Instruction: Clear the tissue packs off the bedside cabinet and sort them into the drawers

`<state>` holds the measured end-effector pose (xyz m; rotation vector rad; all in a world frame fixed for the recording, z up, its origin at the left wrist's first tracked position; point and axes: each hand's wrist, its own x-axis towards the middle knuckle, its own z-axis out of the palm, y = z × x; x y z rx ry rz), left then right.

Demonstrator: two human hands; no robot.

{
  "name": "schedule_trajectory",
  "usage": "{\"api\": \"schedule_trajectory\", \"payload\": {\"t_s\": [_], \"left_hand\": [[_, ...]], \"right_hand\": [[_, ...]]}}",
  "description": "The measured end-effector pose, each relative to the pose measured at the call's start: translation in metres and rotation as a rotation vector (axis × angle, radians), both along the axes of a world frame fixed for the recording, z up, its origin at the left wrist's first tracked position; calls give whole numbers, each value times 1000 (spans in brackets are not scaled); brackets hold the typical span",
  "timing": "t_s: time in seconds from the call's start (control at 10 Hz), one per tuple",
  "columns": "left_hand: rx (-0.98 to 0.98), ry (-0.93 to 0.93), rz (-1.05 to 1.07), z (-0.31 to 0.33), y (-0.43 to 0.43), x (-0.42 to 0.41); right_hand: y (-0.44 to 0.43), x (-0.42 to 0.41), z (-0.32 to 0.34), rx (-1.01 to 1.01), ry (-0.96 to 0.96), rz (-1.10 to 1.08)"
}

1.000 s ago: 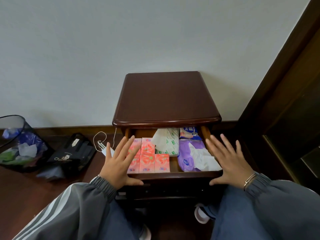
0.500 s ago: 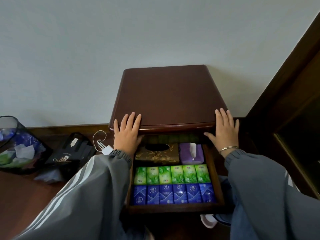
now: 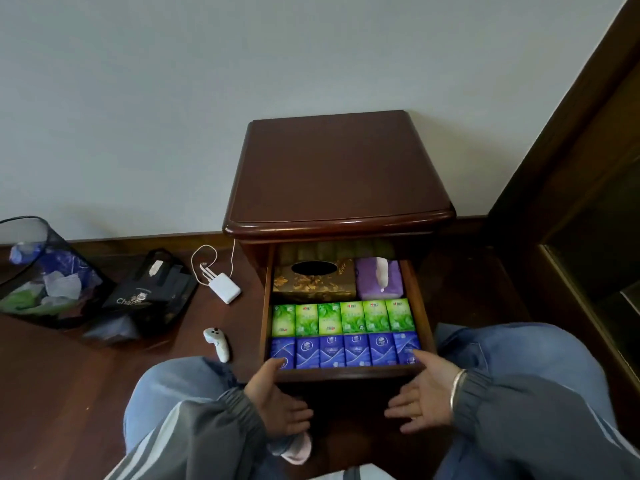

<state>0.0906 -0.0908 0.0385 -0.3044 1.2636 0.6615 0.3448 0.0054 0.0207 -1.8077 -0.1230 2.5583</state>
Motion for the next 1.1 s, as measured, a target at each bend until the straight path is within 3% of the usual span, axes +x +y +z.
{"api": "schedule_trajectory", "payload": {"t_s": [0.1, 0.3, 0.7, 0.9, 1.1], "left_hand": [[101, 13, 151, -3, 10, -2], [168, -161, 331, -11, 21, -11], [415, -8, 493, -30, 144, -48], [477, 12, 508, -38, 171, -57], [483, 221, 442, 0, 138, -74]], "right_hand": [[8, -10, -2, 44, -32, -146], [27, -11, -4, 123, 51, -282], [133, -57, -16, 319, 263, -652], [148, -65, -24, 427, 225, -639], [122, -44, 42, 538, 88, -438]]}}
